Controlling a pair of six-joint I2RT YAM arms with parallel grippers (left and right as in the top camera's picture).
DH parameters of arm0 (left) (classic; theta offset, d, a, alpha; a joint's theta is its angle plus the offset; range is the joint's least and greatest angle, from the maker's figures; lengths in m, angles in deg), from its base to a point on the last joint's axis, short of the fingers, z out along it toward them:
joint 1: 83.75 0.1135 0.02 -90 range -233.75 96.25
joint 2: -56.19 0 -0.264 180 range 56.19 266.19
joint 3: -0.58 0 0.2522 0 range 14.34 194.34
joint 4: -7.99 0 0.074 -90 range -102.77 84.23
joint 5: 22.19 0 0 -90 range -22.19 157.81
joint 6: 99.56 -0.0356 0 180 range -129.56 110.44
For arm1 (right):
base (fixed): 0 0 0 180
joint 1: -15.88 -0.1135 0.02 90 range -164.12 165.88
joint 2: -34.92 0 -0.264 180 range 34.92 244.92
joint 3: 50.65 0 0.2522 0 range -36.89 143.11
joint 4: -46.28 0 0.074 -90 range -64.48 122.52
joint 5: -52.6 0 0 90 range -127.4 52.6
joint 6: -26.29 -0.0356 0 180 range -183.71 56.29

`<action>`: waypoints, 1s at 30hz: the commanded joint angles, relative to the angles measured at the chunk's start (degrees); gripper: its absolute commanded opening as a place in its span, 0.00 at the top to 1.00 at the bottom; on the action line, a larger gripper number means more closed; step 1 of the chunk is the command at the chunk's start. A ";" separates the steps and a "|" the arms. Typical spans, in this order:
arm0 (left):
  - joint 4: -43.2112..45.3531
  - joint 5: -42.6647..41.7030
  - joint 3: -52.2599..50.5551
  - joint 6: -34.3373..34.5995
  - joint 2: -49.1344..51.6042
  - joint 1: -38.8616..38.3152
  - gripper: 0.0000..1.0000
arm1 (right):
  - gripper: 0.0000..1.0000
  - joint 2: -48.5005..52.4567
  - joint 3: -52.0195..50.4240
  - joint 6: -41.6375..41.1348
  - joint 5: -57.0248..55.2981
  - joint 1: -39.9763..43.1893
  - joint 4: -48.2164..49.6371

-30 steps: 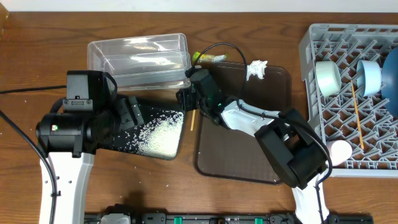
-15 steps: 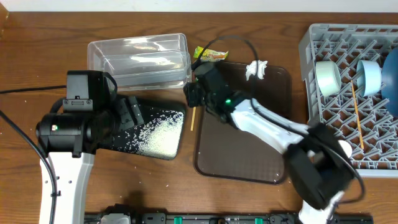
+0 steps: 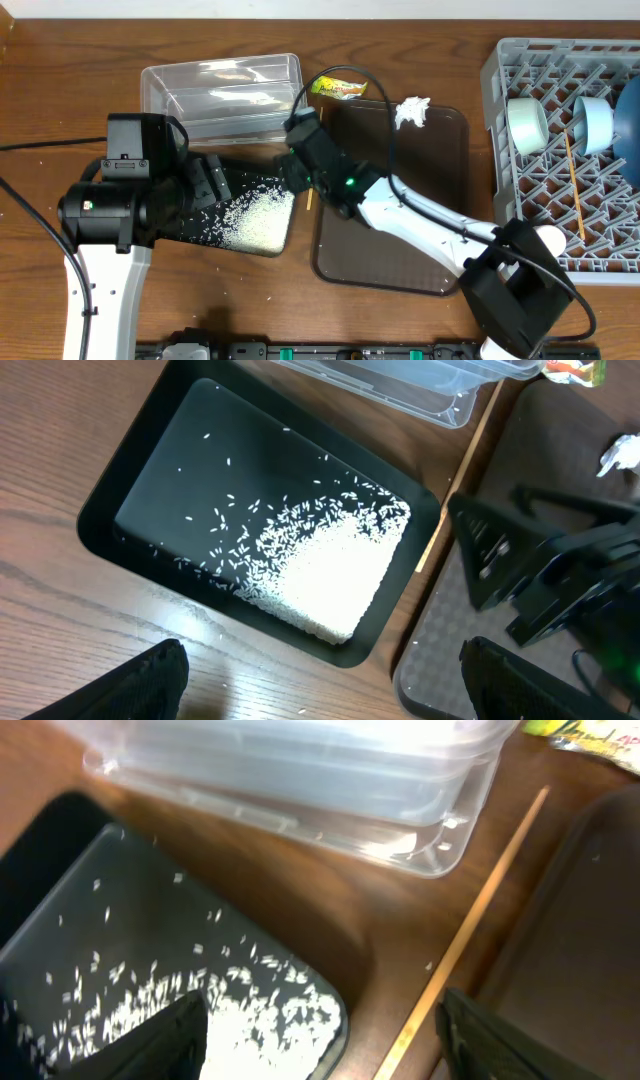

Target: Sort waste into correct bins and load items into the dishwasher rack

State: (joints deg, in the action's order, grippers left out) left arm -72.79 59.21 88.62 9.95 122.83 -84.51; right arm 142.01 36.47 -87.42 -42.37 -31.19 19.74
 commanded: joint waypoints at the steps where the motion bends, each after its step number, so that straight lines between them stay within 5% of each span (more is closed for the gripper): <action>1: 0.00 0.74 0.09 0.31 0.02 0.26 0.11 | 0.36 0.02 2.82 -0.09 -2.58 0.57 -3.37; 13: 0.00 0.74 0.09 0.31 0.02 0.26 0.10 | 0.41 10.88 17.18 -5.33 -0.57 3.80 -14.05; 16: 0.00 0.74 0.09 0.31 0.02 0.26 0.10 | 0.54 13.51 17.86 -6.54 1.33 4.87 -14.16; 30: 0.00 0.74 0.09 0.31 0.02 0.26 0.11 | 0.56 19.65 17.79 -9.29 2.54 5.77 -15.30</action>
State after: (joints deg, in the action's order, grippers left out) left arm -72.77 59.23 88.62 9.95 122.83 -84.51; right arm 159.06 53.48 -95.18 -40.82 -25.44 4.66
